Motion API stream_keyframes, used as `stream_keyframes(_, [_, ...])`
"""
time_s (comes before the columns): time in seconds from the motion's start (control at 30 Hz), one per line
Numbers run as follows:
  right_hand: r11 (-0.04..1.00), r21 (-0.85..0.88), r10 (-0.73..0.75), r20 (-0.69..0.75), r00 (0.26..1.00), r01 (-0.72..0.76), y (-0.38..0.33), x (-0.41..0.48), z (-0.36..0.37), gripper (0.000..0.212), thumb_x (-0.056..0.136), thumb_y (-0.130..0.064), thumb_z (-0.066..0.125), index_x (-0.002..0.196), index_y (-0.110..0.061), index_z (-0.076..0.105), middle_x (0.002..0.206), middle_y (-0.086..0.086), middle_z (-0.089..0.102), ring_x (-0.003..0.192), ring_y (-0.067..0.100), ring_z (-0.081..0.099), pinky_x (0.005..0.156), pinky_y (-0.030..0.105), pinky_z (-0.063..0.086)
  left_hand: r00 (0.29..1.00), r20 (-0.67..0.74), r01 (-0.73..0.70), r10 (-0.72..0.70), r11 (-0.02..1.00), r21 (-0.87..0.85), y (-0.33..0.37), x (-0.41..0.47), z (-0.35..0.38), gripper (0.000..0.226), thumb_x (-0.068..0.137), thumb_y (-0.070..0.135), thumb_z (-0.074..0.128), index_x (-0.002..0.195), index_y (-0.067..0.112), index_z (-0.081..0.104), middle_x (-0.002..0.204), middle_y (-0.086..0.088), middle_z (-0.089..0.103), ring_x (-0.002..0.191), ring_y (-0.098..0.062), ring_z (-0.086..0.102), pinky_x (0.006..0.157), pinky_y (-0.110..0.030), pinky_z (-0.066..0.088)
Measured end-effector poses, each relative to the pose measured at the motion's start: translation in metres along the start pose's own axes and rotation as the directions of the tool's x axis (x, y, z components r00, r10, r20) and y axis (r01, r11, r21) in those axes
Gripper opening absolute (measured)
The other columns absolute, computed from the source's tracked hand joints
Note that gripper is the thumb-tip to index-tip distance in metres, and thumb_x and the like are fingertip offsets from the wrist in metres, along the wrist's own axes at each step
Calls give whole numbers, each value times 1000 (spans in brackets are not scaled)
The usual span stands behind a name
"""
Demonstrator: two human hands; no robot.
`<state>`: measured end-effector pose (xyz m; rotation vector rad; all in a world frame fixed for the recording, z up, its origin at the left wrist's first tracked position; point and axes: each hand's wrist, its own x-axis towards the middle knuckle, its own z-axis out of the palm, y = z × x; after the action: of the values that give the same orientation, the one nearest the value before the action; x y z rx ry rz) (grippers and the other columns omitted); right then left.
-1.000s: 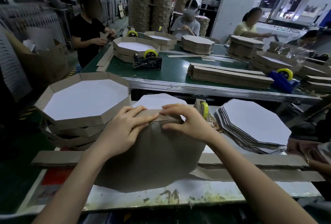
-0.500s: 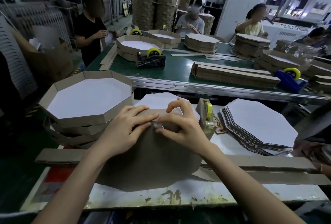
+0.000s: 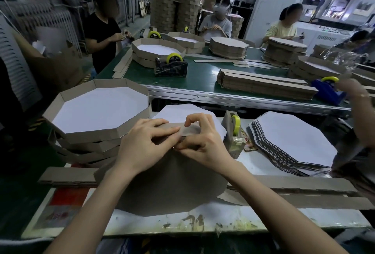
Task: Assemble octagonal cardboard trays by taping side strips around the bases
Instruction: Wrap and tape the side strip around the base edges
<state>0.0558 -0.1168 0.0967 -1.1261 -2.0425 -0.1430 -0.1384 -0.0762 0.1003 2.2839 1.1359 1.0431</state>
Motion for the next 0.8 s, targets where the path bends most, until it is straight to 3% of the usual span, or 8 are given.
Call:
stream_keyframes(0.17, [1000,3,-6,25,1000,6,-5,-2,-3,7,72,-13,86,75,-14,80,117,4,48,112,23,39,91,29,41,991,-129,-33,40,998,55,2,-3,7,36,75,68,60,101,45,73,105,26,64,100,-10,56,70,-29,49])
stream_keyframes(0.3, [1000,-9,-24,311,950,28,-3,0,-24,8,75,-18,85,76,-12,79,120,13,53,121,23,37,101,39,42,989,-122,-67,83,989,129,-1,-3,8,38,73,62,62,103,43,73,110,16,69,98,-12,56,68,-25,41])
stream_keyframes(0.33, [997,66,12,303,953,-34,-3,1,-30,10,76,-18,84,75,-10,79,120,11,51,121,23,41,103,39,42,989,-116,-73,89,988,136,-1,-3,8,38,72,62,62,103,43,73,110,16,69,97,-12,56,67,-25,40])
stream_keyframes(0.43, [922,295,241,76,968,-253,-4,9,-41,11,85,-14,76,82,-4,77,111,6,53,113,19,54,101,34,46,988,-111,-83,104,981,175,0,-3,7,39,72,62,63,106,45,72,110,17,68,98,-9,52,67,-24,38])
stream_keyframes(0.5, [905,242,348,48,936,-349,-4,17,-41,14,93,-17,67,100,-8,77,115,3,59,114,15,56,100,29,45,986,-99,-105,131,967,231,-1,-5,7,41,72,60,67,111,46,70,111,17,67,101,-6,48,66,-25,40])
stream_keyframes(0.57, [894,162,400,130,907,-417,-4,20,-37,27,95,-21,64,119,-11,71,128,3,62,124,12,54,106,25,40,986,-65,-128,154,946,299,-2,-7,5,51,71,56,77,119,42,66,115,15,66,104,-7,47,64,-28,46])
stream_keyframes(0.7, [903,54,397,277,875,-426,-7,18,-26,44,93,-30,67,131,-8,63,131,4,64,123,11,55,105,24,41,996,84,-62,32,919,390,0,-7,-1,82,68,57,78,141,36,47,139,16,53,122,-13,48,80,-33,50])
stream_keyframes(0.8, [909,60,387,244,889,-412,-7,13,-23,44,91,-32,70,128,-8,65,124,3,68,115,11,58,100,25,43,984,180,-112,19,845,523,1,-8,-5,96,69,66,70,150,33,30,150,14,41,132,-13,40,106,-44,32])
